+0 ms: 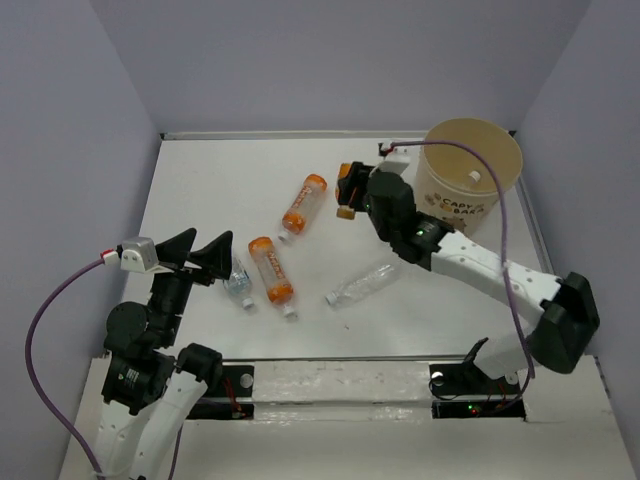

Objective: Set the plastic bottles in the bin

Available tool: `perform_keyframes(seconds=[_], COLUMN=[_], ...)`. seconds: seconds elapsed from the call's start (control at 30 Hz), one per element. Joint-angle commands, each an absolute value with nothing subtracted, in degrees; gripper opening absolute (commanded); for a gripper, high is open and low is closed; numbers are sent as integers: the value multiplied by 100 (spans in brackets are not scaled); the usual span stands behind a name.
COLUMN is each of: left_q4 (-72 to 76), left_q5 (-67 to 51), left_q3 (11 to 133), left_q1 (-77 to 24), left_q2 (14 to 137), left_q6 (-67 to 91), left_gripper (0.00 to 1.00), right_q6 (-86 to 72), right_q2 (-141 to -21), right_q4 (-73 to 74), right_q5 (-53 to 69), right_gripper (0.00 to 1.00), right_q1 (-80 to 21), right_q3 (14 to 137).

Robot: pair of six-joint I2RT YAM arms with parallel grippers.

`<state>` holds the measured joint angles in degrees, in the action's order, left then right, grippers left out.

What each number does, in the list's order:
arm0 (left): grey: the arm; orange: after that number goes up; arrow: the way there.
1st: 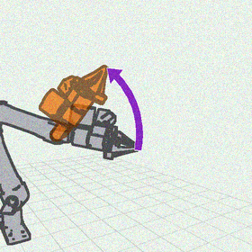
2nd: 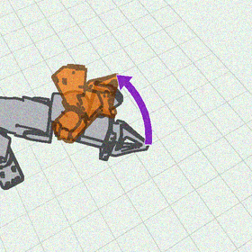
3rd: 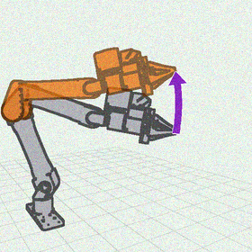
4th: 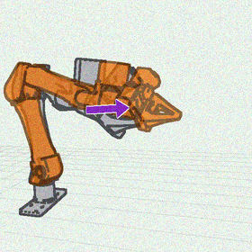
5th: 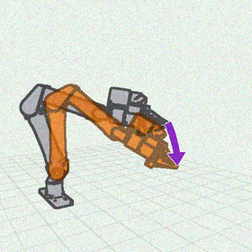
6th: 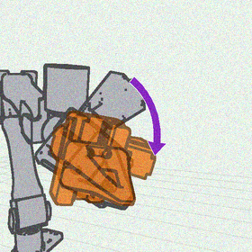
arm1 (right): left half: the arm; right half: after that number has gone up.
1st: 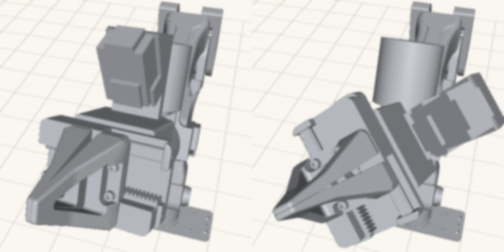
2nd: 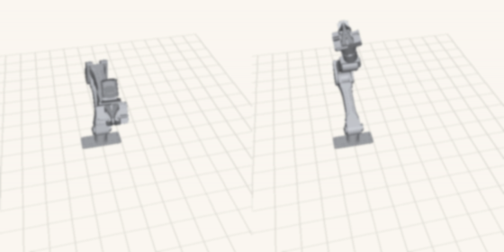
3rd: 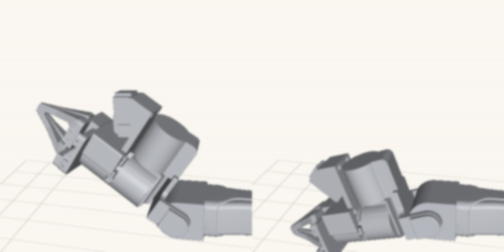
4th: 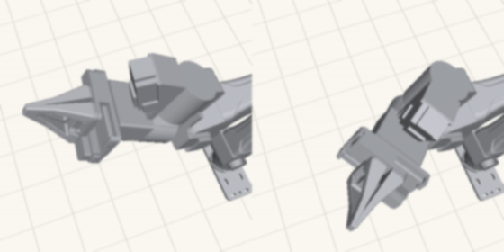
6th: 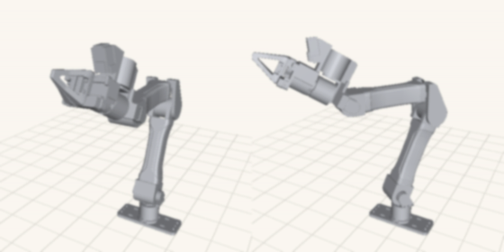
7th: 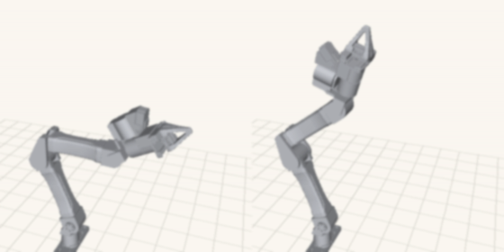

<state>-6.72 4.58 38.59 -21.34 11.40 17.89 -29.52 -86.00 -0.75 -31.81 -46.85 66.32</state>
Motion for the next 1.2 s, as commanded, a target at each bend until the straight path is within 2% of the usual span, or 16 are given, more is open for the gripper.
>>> perform_keyframes(seconds=[0.0,0.2,0.37,0.47,0.5,0.6,0.67,0.73,0.8,0.87,0.9,0.93,1.03,1.07,1.17], left_q4=[-431,-475,-457,-492,-492,-475,-466,-457,-457,-440,-431,-439,-518,-606,-746], left_q5=[378,439,396,378,378,378,360,343,351,378,395,430,711,938,1509], left_q3=[3832,3832,3832,3832,3841,3841,3832,3823,3832,3823,3832,3841,3867,3876,3920], left_q1=[-2101,-2109,-2118,-2118,-2127,-2127,-2127,-2136,-2136,-2136,-2136,-2127,-2110,-2101,-2092], left_q2=[1037,897,879,879,870,888,905,914,958,1028,1063,1081,1177,1195,1292], left_q6=[1714,1705,1688,1679,1687,1679,1696,1696,1696,1696,1705,1696,1740,1749,1837], left_gripper=[99,99,99,99,99,99,99,99,99,99,99,99,99,99,99], right_q6=[-1206,-62,675,870,931,652,327,28,-307,-273,-116,312,151,-251,-676], right_q2=[-7552,-7426,-7873,-8252,-8262,-8140,-8051,-7919,-7858,-7726,-7699,-7751,-8163,-8296,-8988], right_q4=[-510,-835,-1589,-1608,-1608,-1242,-1038,-627,-257,-132,-236,-481,-239,-185,17], right_q5=[-4306,-4623,-4658,-4720,-4676,-4396,-4307,-3958,-3649,-3333,-3427,-3567,-3525,-3342,-2691], right_gripper=[42,41,42,47,59,82,87,88,88,84,84,84,81,76,72], right_q1=[-3959,-2078,-1242,-1038,-1037,-1037,-1037,-1037,-1177,-1843,-2255,-3146,-4198,-4645,-5489], right_q3=[7346,7831,7796,7980,7946,7849,7875,8040,8165,8139,7965,7858,7761,7769,7997])
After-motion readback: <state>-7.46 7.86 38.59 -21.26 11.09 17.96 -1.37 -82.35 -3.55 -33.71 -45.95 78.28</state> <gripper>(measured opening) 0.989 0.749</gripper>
